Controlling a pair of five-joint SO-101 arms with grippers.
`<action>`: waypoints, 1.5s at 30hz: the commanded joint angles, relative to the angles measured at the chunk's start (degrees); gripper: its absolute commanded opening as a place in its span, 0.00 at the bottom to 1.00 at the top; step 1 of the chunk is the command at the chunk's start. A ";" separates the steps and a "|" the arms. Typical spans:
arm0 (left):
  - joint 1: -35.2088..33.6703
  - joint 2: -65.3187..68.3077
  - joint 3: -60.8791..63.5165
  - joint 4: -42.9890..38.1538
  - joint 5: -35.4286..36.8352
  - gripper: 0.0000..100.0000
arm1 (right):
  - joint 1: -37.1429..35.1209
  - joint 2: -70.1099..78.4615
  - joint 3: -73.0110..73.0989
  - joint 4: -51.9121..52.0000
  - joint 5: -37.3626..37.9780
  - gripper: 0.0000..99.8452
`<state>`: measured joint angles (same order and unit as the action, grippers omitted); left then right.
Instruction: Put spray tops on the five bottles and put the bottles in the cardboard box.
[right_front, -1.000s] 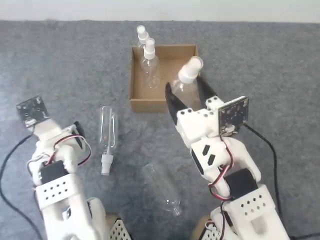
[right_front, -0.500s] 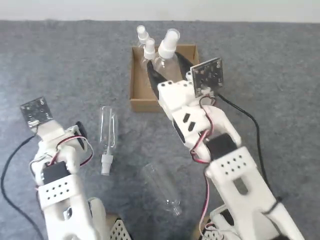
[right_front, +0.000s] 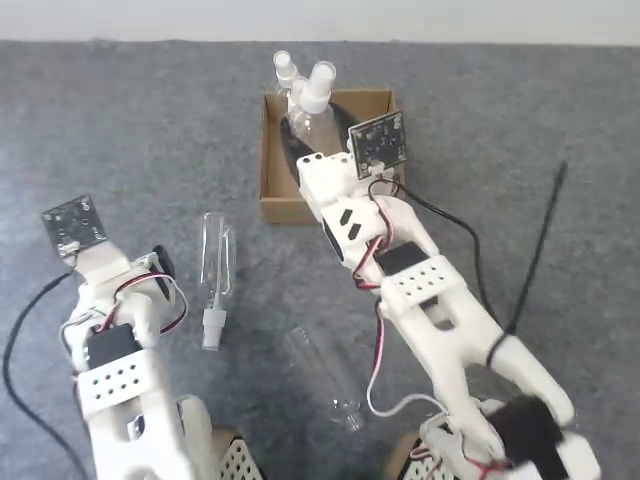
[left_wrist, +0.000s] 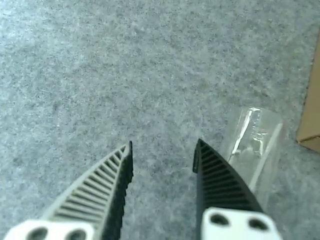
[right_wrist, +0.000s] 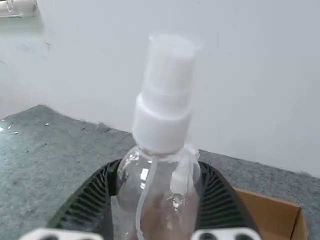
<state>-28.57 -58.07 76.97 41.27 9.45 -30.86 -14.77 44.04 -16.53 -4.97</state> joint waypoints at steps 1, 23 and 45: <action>0.44 -0.88 -0.48 -1.49 -0.44 0.19 | -1.01 5.41 -4.40 -9.63 -0.35 0.04; 0.44 -0.88 -0.40 -1.49 -0.44 0.19 | -2.24 26.07 -4.75 -32.75 0.18 0.04; 0.44 -0.88 -0.31 -1.49 -0.44 0.19 | -4.44 36.53 -7.38 -34.51 0.18 0.04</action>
<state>-28.57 -58.07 76.97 41.27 9.45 -33.85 21.27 40.88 -49.58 -4.88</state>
